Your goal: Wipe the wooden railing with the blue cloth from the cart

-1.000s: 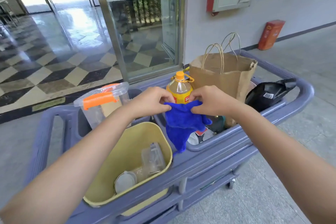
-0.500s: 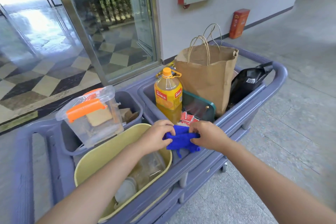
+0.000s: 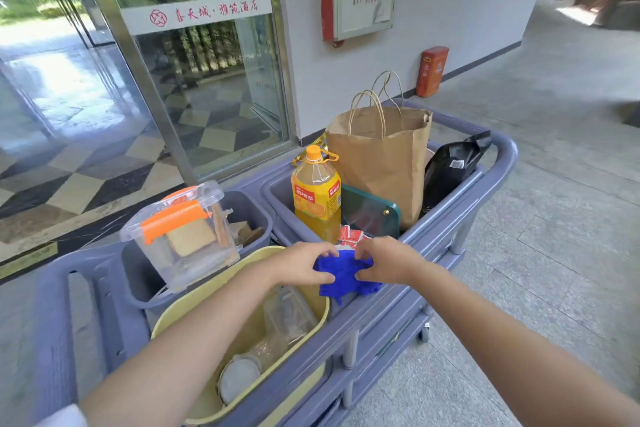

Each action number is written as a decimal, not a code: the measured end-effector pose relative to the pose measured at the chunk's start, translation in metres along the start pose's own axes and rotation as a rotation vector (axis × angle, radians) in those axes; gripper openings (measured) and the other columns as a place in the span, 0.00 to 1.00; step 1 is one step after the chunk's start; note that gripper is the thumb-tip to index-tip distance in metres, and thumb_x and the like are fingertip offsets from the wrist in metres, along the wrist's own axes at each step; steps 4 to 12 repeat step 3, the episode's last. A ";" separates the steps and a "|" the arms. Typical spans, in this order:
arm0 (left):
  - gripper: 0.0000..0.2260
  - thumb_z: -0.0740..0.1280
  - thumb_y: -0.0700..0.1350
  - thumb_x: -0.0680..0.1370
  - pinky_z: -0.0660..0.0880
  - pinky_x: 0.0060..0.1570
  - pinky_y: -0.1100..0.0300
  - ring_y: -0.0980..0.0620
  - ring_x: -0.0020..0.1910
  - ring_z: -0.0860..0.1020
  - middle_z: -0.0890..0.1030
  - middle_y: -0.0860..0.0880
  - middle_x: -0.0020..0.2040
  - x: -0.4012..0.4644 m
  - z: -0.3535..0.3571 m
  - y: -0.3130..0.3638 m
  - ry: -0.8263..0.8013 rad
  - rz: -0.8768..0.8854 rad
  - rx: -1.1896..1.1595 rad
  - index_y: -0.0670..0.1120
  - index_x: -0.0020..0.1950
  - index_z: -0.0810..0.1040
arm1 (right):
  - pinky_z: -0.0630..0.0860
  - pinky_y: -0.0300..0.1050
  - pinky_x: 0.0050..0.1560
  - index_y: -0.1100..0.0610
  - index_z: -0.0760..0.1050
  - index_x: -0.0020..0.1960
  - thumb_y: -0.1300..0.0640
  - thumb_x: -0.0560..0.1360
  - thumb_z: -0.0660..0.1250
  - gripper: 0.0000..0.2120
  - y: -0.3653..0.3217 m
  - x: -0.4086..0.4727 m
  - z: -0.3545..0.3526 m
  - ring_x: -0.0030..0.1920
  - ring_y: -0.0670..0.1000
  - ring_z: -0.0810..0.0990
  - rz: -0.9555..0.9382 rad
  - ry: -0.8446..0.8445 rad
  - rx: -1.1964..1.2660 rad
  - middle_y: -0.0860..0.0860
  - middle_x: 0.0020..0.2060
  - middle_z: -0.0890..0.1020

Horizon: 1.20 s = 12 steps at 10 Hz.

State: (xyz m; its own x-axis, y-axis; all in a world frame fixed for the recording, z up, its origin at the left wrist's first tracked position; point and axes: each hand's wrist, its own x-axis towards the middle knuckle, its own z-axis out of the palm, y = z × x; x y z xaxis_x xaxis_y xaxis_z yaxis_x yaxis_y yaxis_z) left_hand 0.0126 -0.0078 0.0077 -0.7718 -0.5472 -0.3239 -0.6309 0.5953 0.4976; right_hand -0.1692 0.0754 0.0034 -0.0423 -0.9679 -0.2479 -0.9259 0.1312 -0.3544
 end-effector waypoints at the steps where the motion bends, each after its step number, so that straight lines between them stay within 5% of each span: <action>1: 0.31 0.66 0.55 0.74 0.69 0.61 0.56 0.48 0.65 0.71 0.70 0.46 0.69 0.008 -0.027 0.012 -0.158 -0.058 0.166 0.51 0.73 0.57 | 0.73 0.48 0.57 0.57 0.72 0.63 0.47 0.72 0.66 0.23 -0.011 0.006 -0.025 0.59 0.57 0.75 -0.007 -0.116 -0.080 0.55 0.58 0.79; 2: 0.32 0.66 0.56 0.74 0.67 0.65 0.54 0.47 0.68 0.68 0.67 0.47 0.72 0.012 -0.056 0.029 -0.338 -0.153 0.322 0.47 0.74 0.57 | 0.72 0.49 0.59 0.59 0.75 0.59 0.46 0.74 0.63 0.21 -0.027 0.009 -0.053 0.55 0.57 0.76 0.020 -0.258 -0.144 0.55 0.55 0.79; 3: 0.25 0.65 0.55 0.75 0.72 0.61 0.53 0.48 0.63 0.74 0.72 0.47 0.68 0.016 -0.081 0.039 -0.436 -0.233 0.318 0.48 0.69 0.66 | 0.70 0.47 0.45 0.56 0.74 0.35 0.48 0.74 0.63 0.14 -0.039 0.007 -0.077 0.38 0.53 0.72 0.043 -0.295 -0.060 0.51 0.34 0.75; 12: 0.25 0.65 0.55 0.75 0.72 0.61 0.53 0.48 0.63 0.74 0.72 0.47 0.68 0.016 -0.081 0.039 -0.436 -0.233 0.318 0.48 0.69 0.66 | 0.70 0.47 0.45 0.56 0.74 0.35 0.48 0.74 0.63 0.14 -0.039 0.007 -0.077 0.38 0.53 0.72 0.043 -0.295 -0.060 0.51 0.34 0.75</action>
